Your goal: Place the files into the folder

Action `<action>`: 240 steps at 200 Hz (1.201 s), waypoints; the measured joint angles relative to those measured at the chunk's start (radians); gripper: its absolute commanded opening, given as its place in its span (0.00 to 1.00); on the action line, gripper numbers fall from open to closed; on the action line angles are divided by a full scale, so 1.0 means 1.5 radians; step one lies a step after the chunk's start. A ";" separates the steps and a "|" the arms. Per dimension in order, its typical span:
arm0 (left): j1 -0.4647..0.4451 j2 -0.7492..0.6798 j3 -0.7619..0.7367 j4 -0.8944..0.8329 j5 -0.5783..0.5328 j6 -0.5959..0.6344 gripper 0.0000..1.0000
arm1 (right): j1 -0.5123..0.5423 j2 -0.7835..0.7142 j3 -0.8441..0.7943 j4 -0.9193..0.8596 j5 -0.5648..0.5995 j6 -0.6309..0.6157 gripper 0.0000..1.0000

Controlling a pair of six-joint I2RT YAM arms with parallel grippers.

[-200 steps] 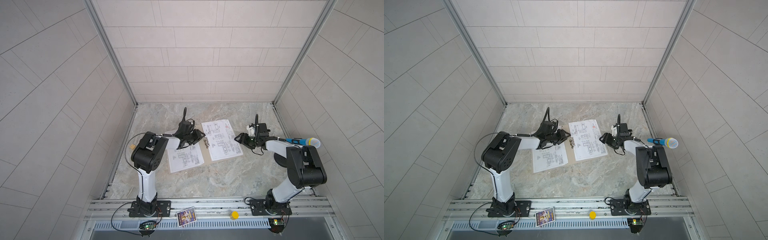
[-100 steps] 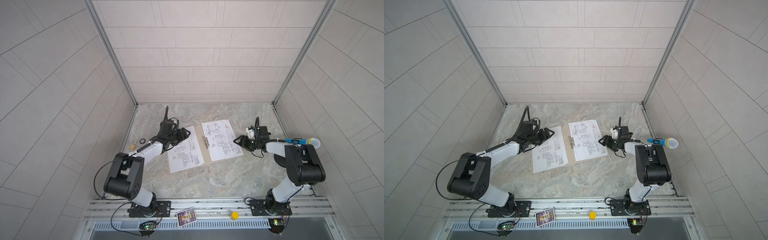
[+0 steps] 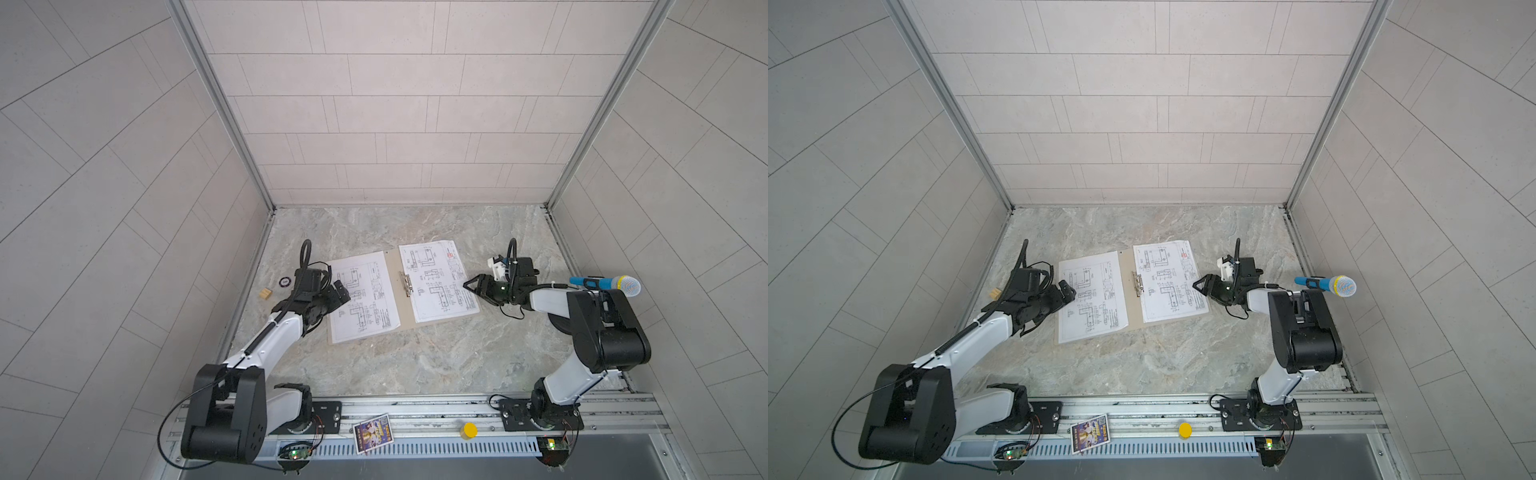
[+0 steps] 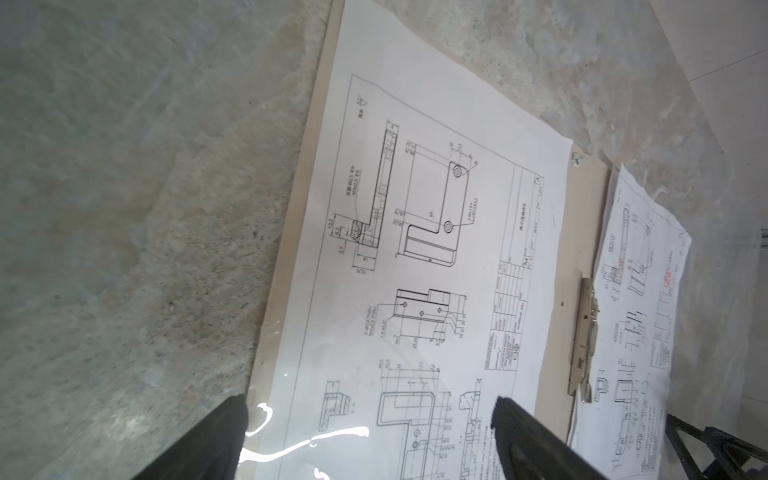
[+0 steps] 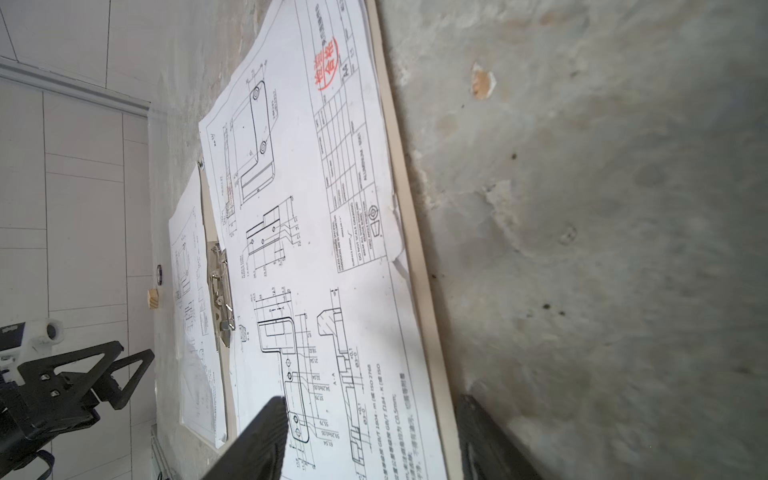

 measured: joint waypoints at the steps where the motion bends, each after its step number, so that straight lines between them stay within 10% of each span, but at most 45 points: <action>1: 0.000 0.000 0.000 -0.001 0.000 0.000 0.99 | 0.000 0.000 0.000 0.000 0.000 0.000 0.65; 240: 0.040 0.083 -0.007 0.045 0.120 0.035 1.00 | 0.006 0.037 0.054 -0.026 0.012 -0.019 0.65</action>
